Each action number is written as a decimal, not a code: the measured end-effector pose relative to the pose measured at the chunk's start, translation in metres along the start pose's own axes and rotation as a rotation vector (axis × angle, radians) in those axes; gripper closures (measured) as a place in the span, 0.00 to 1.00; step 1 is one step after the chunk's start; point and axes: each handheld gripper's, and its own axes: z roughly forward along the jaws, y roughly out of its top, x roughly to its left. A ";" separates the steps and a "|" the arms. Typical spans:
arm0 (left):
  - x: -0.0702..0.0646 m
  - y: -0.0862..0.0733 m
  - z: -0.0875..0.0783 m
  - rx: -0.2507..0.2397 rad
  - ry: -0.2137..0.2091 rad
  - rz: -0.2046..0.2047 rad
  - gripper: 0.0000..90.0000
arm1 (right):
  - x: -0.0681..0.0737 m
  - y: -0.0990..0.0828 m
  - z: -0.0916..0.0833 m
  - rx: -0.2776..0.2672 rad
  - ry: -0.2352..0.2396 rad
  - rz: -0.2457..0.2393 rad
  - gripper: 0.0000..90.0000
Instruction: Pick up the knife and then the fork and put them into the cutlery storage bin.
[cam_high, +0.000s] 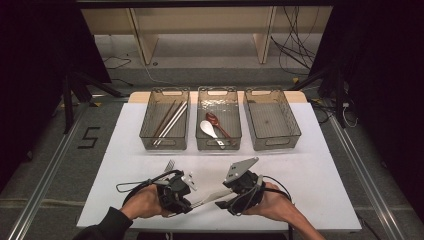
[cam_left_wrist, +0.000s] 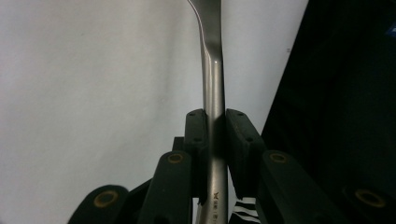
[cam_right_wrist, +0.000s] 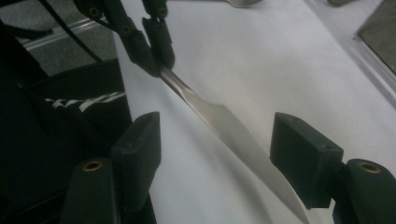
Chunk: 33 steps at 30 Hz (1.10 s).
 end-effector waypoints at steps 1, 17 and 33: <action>0.000 0.002 0.001 0.004 -0.006 0.006 0.87 | 0.002 0.001 0.002 0.003 0.002 -0.011 0.38; -0.007 0.014 0.004 0.012 -0.084 0.044 0.87 | 0.020 0.006 0.023 0.076 0.007 -0.162 0.40; -0.010 0.017 0.003 0.006 -0.152 0.036 0.87 | 0.027 0.005 0.039 0.150 0.018 -0.274 0.51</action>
